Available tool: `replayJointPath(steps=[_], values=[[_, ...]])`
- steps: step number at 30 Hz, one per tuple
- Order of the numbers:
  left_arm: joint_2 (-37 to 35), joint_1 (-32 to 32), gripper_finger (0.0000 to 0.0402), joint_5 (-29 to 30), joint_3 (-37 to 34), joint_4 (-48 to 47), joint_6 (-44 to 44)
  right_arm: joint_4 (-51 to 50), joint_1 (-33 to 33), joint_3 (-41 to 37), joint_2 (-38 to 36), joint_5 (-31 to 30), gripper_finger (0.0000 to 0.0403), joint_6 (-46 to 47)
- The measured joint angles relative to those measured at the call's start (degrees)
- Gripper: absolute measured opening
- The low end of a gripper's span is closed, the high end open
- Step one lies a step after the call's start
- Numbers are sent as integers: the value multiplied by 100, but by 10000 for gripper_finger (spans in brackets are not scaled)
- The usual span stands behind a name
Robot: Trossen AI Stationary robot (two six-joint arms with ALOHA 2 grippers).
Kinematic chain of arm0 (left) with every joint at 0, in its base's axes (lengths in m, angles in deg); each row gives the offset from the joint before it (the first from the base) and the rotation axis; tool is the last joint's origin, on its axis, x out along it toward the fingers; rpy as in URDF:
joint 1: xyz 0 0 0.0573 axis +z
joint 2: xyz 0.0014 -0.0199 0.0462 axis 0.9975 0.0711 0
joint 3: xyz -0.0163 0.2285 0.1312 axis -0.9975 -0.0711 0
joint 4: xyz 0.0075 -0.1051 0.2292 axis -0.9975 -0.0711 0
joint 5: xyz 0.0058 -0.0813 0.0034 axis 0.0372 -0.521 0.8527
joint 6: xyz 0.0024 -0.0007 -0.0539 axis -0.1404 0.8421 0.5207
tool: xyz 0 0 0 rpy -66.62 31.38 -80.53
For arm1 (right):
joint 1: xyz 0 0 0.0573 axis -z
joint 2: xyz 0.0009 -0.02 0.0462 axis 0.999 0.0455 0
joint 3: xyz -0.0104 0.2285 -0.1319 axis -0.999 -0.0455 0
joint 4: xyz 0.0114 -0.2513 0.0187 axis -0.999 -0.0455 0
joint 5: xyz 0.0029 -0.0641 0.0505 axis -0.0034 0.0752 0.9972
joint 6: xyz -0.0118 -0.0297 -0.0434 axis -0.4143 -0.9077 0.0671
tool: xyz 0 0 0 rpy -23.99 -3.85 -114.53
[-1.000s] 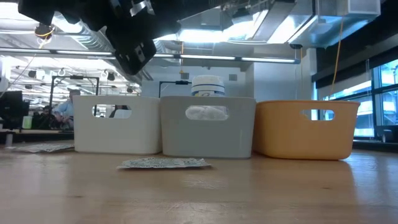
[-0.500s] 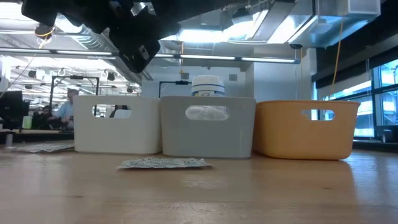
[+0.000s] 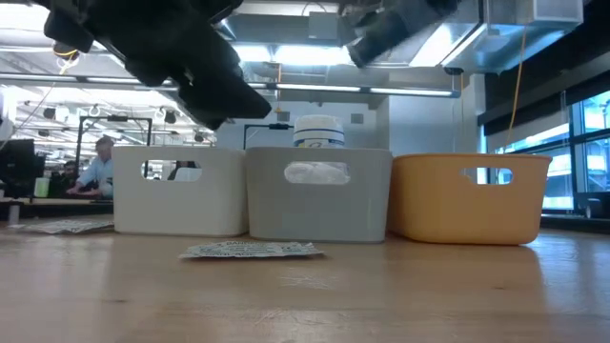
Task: Pick & Place Travel size toiletries
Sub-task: Put the blue shave cream into the yellow bin
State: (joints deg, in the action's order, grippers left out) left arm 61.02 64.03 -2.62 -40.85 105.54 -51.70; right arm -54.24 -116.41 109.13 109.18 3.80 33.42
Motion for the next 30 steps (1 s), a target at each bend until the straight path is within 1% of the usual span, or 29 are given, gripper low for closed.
replayJointPath(steps=[3,6,9,14,16,21,25,30], values=[[0,60,246,3,0,2,-113,-589,532,0,-183,723,1,501],[0,85,243,7,0,-1,-118,-1218,1044,0,-218,1417,1,807],[0,105,242,-3,0,-3,-171,-1622,1397,0,-218,1860,0,887],[0,105,241,7,0,-3,-263,-1991,1725,0,-198,1948,0,1106],[0,105,240,27,0,-3,-262,-2064,1787,2,-75,2026,0,1162],[1,105,239,24,0,-4,-256,-2386,1793,0,409,2294,0,1159],[2,105,239,22,0,-18,-254,-2573,1799,0,649,2289,0,1180],[2,105,239,120,0,-12,-604,-2576,1799,0,882,2455,0,1176]])
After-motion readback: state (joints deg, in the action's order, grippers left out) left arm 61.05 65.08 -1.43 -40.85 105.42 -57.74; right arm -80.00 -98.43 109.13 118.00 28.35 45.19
